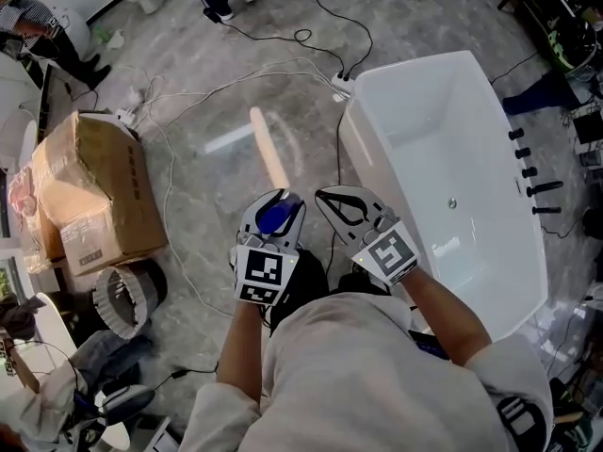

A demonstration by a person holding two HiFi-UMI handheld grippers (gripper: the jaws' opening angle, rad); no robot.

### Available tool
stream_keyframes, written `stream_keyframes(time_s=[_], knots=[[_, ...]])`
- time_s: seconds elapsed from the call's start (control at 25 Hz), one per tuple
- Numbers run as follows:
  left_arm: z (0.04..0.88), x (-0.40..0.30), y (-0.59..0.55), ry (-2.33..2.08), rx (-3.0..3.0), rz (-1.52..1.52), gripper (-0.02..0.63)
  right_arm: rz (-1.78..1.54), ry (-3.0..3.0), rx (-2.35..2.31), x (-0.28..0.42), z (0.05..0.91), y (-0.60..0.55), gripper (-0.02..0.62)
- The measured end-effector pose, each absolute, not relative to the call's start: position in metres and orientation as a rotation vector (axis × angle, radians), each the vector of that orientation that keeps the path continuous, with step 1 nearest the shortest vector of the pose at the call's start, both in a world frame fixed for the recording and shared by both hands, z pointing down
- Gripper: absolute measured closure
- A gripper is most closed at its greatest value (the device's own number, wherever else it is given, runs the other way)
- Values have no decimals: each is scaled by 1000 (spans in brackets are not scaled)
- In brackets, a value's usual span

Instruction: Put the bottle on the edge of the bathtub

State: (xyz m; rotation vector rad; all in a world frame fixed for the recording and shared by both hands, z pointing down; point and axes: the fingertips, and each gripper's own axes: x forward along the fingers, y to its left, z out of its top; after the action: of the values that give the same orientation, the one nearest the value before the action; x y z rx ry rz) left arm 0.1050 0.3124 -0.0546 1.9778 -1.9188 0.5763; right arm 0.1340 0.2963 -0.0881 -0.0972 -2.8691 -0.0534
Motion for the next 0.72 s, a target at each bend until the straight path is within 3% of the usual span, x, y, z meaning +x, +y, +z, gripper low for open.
stream_keyframes(time_s=[0.2,0.72], knots=[[-54,66,319,-1881,2025,584,437,-59,-2867,-106,91,-94,310,589],[-34,38,288,-1755,2099,597,437,-113,-2817,-44,62,-82,287,589]])
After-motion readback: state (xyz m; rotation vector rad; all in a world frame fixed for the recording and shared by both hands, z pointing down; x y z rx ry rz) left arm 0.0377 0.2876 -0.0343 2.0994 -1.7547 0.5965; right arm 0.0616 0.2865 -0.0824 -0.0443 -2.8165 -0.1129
